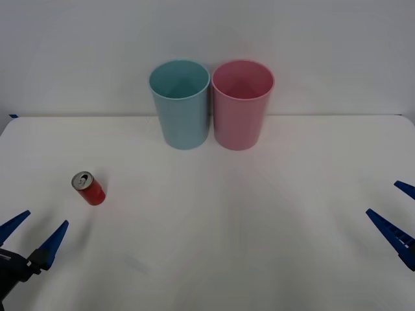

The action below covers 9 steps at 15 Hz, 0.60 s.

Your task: Grasp the object on the table and drop it into the matching bin: aluminum can to the light blue bin, PET bottle to the pink bin.

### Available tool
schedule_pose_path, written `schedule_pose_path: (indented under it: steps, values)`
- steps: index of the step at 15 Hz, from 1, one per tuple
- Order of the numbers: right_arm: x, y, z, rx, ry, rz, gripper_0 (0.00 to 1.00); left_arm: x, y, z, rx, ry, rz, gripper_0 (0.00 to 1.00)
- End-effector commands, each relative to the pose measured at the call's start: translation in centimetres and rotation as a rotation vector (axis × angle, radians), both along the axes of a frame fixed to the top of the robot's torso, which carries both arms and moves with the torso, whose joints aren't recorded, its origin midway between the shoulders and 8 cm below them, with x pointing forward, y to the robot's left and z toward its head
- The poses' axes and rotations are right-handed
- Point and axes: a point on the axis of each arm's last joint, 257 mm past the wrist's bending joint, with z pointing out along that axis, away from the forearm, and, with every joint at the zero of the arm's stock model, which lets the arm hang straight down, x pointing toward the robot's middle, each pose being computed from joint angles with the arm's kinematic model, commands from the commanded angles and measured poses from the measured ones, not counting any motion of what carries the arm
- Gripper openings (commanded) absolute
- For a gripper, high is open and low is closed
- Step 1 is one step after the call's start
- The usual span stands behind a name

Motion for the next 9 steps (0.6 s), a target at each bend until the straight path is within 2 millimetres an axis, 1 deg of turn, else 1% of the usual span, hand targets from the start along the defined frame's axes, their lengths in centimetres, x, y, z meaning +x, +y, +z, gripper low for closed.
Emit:
schedule_pose_path:
  steps: [1, 3, 6, 9]
  values:
    - [0.0, 0.0, 0.0, 0.0, 0.0, 0.0, 1.0, 2.2, -0.1, -1.4, 0.011, -0.003, -0.001, 1.0]
    - [0.0, 0.0, 0.0, 0.0, 0.0, 0.0, 1.0, 3.3, -0.4, -2.0, 0.008, 0.0, -0.005, 1.0]
    - [0.0, 0.0, 0.0, 0.0, 0.0, 0.0, 1.0, 4.7, -0.8, -3.0, 0.05, -0.012, -0.002, 1.0]
    - [0.0, 0.0, 0.0, 0.0, 0.0, 0.0, 1.0, 6.3, -1.7, -3.4, 0.07, -0.017, 0.025, 1.0]
